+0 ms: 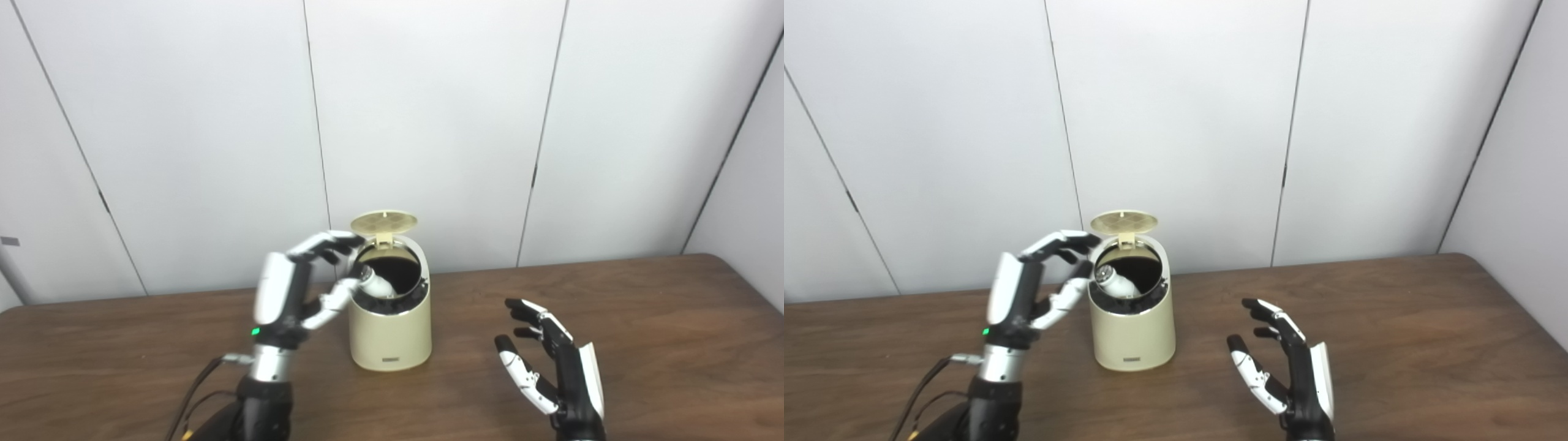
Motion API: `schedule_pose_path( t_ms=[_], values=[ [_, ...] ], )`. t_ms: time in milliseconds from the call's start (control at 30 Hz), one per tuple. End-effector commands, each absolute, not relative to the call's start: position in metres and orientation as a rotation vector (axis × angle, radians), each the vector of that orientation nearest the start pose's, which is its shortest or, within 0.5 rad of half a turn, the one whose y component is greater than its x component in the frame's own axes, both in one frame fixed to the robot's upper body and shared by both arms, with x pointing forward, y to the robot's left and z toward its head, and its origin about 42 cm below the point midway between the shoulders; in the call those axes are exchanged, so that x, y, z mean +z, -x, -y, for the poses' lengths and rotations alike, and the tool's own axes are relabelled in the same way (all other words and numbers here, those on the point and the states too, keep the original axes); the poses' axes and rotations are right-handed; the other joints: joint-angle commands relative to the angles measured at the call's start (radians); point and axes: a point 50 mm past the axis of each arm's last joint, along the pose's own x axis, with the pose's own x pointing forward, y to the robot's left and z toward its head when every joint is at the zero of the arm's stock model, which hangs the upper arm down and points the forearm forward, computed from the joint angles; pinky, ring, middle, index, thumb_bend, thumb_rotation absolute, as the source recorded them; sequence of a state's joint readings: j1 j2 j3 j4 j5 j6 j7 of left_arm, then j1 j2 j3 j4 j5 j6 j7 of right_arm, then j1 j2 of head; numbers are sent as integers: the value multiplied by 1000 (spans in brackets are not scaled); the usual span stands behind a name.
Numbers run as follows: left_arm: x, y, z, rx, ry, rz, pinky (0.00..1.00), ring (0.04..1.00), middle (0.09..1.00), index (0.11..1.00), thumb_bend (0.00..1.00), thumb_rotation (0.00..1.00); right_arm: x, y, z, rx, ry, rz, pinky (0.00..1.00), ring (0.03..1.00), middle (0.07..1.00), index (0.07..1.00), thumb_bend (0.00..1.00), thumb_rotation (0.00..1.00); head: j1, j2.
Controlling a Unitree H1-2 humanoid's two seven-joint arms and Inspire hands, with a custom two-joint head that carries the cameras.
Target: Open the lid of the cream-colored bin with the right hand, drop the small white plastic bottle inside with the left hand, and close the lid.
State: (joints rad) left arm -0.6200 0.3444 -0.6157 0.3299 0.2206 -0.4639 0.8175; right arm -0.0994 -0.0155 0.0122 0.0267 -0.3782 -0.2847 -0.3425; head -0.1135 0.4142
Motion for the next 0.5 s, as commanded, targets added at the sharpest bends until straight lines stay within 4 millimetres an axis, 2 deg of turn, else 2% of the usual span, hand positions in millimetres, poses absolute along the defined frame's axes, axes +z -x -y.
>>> schedule_pose_path(
  t_ms=[0,100,167,300,467],
  values=[
    [250,-414,-185,61,-285,931,567,646,661,653,388,791,118,-301,218,-247,345,384,645,753,776,714,211,511,5,-2],
    [250,-395,-202,96,-207,918,605,667,672,668,360,745,117,-303,219,-246,347,377,642,752,773,712,209,496,10,-7],
    [248,-384,-212,123,-150,893,603,658,664,666,386,693,117,-303,220,-242,352,374,647,756,775,719,209,508,13,-9],
    [237,-368,-232,152,-128,848,623,673,673,671,325,715,115,-305,223,-241,341,376,650,758,776,720,211,472,20,-13],
    [217,-359,-249,185,-139,774,629,680,676,674,269,728,119,-307,227,-238,297,369,665,764,778,716,224,439,28,-15]
  ],
)
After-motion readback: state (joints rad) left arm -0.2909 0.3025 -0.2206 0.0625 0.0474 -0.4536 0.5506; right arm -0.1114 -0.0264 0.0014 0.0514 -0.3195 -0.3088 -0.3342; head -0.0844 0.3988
